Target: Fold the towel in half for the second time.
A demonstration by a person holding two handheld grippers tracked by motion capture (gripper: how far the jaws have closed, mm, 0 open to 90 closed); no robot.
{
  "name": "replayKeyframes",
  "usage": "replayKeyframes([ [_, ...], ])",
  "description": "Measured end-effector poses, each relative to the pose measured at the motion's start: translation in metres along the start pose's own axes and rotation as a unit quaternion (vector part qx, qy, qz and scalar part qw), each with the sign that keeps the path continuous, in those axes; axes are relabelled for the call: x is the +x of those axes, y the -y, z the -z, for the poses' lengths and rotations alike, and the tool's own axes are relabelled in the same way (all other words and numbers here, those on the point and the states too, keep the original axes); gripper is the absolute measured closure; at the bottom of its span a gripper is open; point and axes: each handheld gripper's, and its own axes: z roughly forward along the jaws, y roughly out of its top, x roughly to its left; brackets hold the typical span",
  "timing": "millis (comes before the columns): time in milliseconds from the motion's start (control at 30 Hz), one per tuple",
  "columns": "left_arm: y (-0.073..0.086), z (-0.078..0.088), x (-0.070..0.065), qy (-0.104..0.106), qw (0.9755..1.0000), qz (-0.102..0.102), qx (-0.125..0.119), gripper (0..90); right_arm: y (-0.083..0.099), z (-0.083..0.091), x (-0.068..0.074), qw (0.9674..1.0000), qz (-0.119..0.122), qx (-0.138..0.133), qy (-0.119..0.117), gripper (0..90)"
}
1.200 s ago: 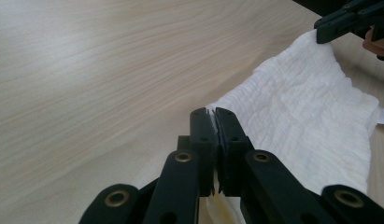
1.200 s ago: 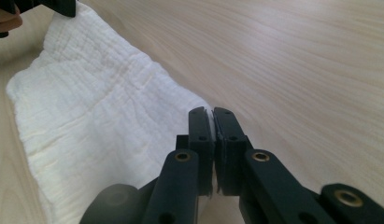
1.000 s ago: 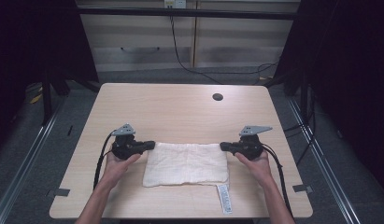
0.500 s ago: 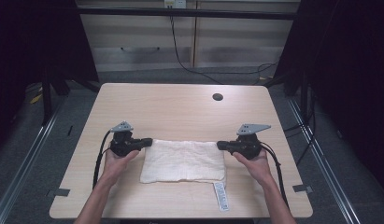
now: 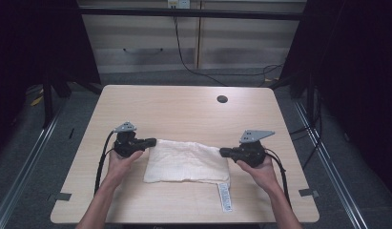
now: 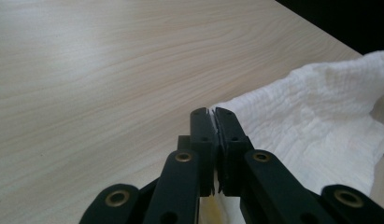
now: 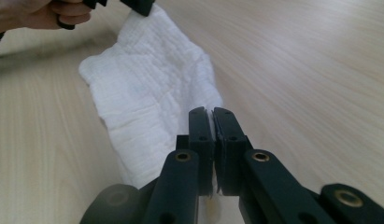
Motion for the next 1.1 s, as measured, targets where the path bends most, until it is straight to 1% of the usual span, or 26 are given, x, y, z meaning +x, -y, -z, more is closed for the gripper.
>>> replayKeyframes([
  [67, -0.001, 0.001, 0.001, -0.005, 1.0000, 0.000, -0.002, 87.1, 0.003, 0.000, 0.006, 1.0000, 0.004, 0.001, -0.005, 86.8],
  [100, -0.001, 0.002, 0.001, -0.005, 1.0000, 0.002, -0.004, 87.2, 0.006, 0.001, 0.011, 0.9999, 0.004, -0.002, -0.016, 86.9],
  [133, 0.000, 0.002, 0.000, -0.008, 0.9999, 0.005, -0.007, 87.2, 0.006, 0.001, 0.011, 0.9999, 0.004, -0.002, -0.016, 86.9],
  [167, 0.000, 0.001, 0.000, -0.008, 0.9999, 0.002, -0.006, 87.2, 0.010, 0.001, 0.016, 0.9997, 0.009, 0.002, -0.022, 86.8],
  [233, 0.000, 0.001, 0.000, -0.010, 0.9999, 0.004, -0.008, 87.3, 0.015, 0.001, 0.020, 0.9991, 0.000, -0.006, -0.042, 86.8],
  [267, 0.001, 0.000, -0.001, -0.011, 0.9999, 0.005, -0.010, 87.3, 0.017, 0.000, 0.022, 0.9989, 0.001, -0.003, -0.047, 86.9],
  [367, 0.001, 0.000, -0.002, -0.013, 0.9998, 0.005, -0.011, 87.3, 0.023, -0.002, 0.031, 0.9979, 0.005, 0.011, -0.063, 86.9],
  [400, 0.001, 0.000, -0.002, -0.013, 0.9998, 0.005, -0.011, 87.3, 0.023, -0.002, 0.031, 0.9979, 0.005, 0.011, -0.063, 86.9],
  [500, 0.001, 0.001, -0.005, -0.013, 0.9999, -0.001, -0.012, 87.3, 0.031, -0.005, 0.037, 0.9969, 0.007, 0.027, -0.073, 86.8],
  [567, 0.001, 0.002, -0.006, -0.013, 0.9998, -0.004, -0.014, 87.3, 0.035, -0.006, 0.038, 0.9967, 0.005, 0.036, -0.073, 86.7],
  [600, 0.001, 0.002, -0.006, -0.013, 0.9998, -0.004, -0.014, 87.3, 0.035, -0.006, 0.038, 0.9967, 0.005, 0.036, -0.073, 86.7],
  [633, 0.001, 0.002, -0.007, -0.012, 0.9998, -0.005, -0.013, 87.3, 0.040, -0.008, 0.039, 0.9959, 0.005, 0.047, -0.077, 86.6],
  [667, 0.001, 0.002, -0.007, -0.012, 0.9998, -0.005, -0.013, 87.3, 0.040, -0.008, 0.039, 0.9959, 0.005, 0.047, -0.077, 86.6],
  [700, 0.001, 0.002, -0.007, -0.013, 0.9998, -0.006, -0.013, 87.3, 0.043, -0.011, 0.042, 0.9946, 0.012, 0.064, -0.080, 86.6],
  [800, 0.002, -0.001, -0.009, -0.010, 0.9999, -0.010, -0.007, 87.3, 0.048, -0.016, 0.045, 0.9928, 0.020, 0.086, -0.080, 86.6],
  [900, 0.002, -0.003, -0.011, -0.008, 0.9999, -0.011, -0.005, 87.3, 0.051, -0.020, 0.046, 0.9913, 0.027, 0.106, -0.073, 86.8],
  [933, 0.002, -0.003, -0.011, -0.009, 0.9998, -0.014, -0.005, 87.3, 0.051, -0.021, 0.045, 0.9915, 0.024, 0.107, -0.069, 86.9],
  [967, 0.002, -0.003, -0.012, -0.008, 0.9999, -0.014, -0.006, 87.3, 0.051, -0.021, 0.044, 0.9915, 0.026, 0.110, -0.065, 87.0],
  [1000, 0.002, -0.004, -0.012, -0.003, 0.9999, -0.014, -0.007, 87.2, 0.051, -0.021, 0.043, 0.9916, 0.025, 0.111, -0.061, 87.1],
  [1033, 0.001, -0.004, -0.013, 0.002, 0.9999, -0.013, -0.011, 87.2, 0.050, -0.021, 0.041, 0.9922, 0.024, 0.112, -0.048, 87.2],
  [1067, 0.001, -0.004, -0.013, 0.002, 0.9999, -0.013, -0.011, 87.2, 0.050, -0.021, 0.039, 0.9925, 0.021, 0.113, -0.042, 87.2],
  [1100, -0.001, -0.005, -0.016, 0.004, 0.9997, -0.020, -0.014, 87.2, 0.050, -0.021, 0.036, 0.9924, 0.016, 0.115, -0.041, 87.3],
])
